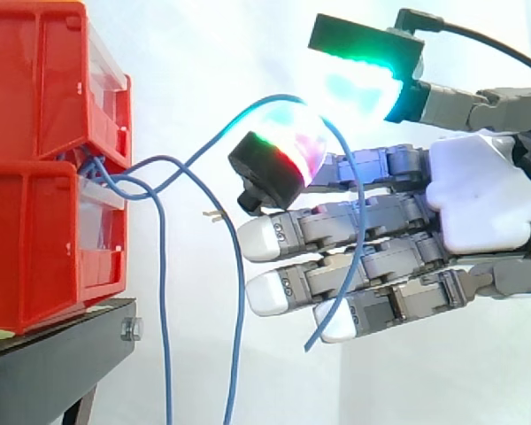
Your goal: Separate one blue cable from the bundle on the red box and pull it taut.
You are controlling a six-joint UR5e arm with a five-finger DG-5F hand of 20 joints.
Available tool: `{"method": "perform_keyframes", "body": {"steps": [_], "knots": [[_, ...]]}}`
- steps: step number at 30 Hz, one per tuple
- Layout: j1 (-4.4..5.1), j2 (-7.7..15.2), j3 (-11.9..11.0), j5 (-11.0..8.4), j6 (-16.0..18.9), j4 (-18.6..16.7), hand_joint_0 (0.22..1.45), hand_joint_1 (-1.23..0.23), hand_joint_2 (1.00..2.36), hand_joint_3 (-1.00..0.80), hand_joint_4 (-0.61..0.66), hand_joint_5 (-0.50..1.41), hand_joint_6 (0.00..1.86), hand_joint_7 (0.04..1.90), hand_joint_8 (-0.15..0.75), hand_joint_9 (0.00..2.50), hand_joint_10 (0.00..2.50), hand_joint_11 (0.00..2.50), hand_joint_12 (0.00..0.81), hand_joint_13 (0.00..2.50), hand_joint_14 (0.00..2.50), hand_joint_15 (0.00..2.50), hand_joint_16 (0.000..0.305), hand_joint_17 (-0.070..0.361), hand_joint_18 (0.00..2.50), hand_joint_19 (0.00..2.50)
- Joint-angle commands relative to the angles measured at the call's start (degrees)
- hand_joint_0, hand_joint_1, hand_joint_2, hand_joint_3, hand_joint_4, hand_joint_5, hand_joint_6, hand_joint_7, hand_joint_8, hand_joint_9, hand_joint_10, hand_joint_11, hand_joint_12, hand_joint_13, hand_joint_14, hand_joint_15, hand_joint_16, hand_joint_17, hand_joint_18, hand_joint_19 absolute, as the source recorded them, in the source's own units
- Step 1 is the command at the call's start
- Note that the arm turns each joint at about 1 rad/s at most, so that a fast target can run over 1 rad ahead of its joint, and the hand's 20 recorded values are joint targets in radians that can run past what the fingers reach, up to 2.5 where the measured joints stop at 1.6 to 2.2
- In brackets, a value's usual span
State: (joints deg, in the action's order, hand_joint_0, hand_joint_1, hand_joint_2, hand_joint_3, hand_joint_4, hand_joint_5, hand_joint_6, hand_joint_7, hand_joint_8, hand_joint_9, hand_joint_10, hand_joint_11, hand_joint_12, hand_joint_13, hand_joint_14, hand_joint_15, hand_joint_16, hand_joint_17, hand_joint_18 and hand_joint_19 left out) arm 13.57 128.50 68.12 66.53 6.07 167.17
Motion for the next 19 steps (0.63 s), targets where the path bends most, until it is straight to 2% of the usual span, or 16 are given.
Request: {"method": "perform_keyframes", "body": {"steps": [1,19], "knots": [[-0.04,0.00,0.00,0.00,0.00,0.00,0.61,-0.78,1.02,-0.12,-0.03,-0.05,0.89,1.06,0.215,0.85,0.00,0.10,0.340,0.66,0.01,0.25,0.053,0.119,0.58,0.56],[0.05,0.00,0.00,-0.08,0.00,0.00,0.60,-0.78,1.02,-0.13,-0.05,-0.05,0.90,1.02,0.205,0.84,0.00,0.11,0.335,0.62,0.01,0.25,0.051,0.114,0.56,0.57]]}}
